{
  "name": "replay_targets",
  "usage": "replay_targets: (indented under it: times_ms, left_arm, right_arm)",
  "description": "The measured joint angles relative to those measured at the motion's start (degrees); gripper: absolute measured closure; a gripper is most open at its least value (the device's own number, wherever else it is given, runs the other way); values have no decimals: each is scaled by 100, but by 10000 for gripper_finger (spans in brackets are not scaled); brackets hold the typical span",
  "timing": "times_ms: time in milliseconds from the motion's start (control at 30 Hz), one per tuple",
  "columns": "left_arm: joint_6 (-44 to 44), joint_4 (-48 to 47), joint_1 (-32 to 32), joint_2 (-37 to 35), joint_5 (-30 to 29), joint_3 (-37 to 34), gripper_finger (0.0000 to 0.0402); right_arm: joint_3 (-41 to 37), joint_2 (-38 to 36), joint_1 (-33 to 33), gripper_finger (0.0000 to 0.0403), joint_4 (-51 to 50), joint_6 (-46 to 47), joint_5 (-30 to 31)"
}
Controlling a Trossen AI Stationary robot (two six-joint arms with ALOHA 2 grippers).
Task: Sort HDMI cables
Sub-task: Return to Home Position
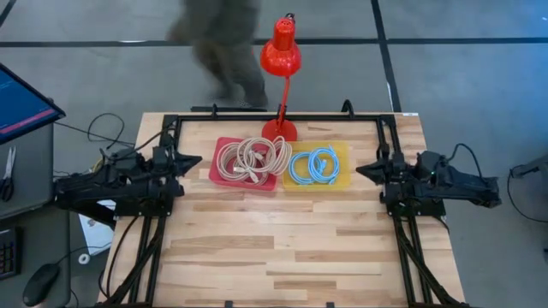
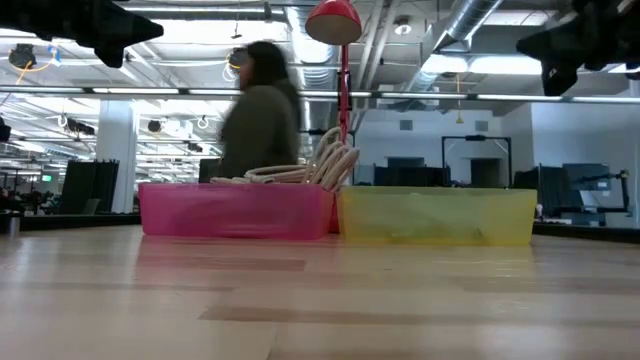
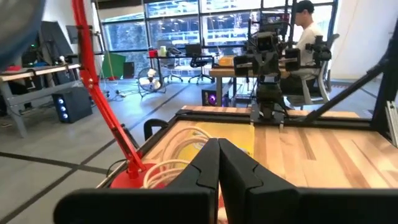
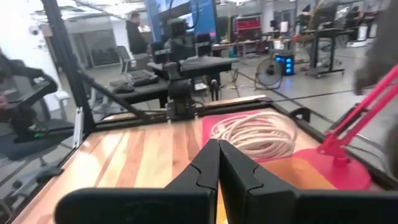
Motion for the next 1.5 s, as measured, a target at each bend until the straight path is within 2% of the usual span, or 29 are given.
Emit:
replay_targets:
  times_ms: [433, 733, 1167, 1500]
  left_arm:
    - [-130, 63, 0, 0, 55, -495, 398]
    - [-19, 191, 1, 0, 55, -860, 398]
    - [-75, 1067, 0, 0, 131, -1733, 398]
    - [-143, 1414, 2, 2, 217, -2018, 398]
  right_arm:
    - [-648, 0, 0, 403, 331, -17, -188]
    - [-740, 0, 0, 403, 319, -203, -229]
    - [-740, 0, 0, 403, 317, -172, -339]
    - [-940, 0, 2, 403, 518, -100, -353]
